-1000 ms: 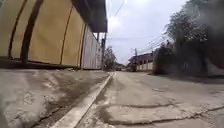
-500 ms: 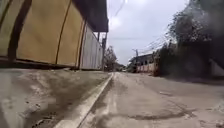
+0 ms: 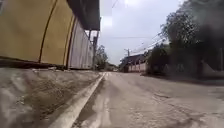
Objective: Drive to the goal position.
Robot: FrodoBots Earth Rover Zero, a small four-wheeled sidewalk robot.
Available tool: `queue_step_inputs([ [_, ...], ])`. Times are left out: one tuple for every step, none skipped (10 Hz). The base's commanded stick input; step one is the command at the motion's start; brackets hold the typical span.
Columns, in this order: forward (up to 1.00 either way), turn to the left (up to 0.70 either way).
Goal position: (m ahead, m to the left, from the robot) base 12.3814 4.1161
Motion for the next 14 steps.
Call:
queue_step_inputs([
  [0.7,-0.35],
  [0.7,-0.35],
  [0.7,-0.35],
  [0.7,-0.35],
  [0.7,-0.35],
  [0.7,-0.35],
  [0.7,-0.35],
  [0.7,-0.35],
  [0.7,-0.35],
  [0.7,-0.32],
  [0.7,-0.11],
  [0.7,0.0],
  [0.7,0.0],
  [0.7,0.0],
])
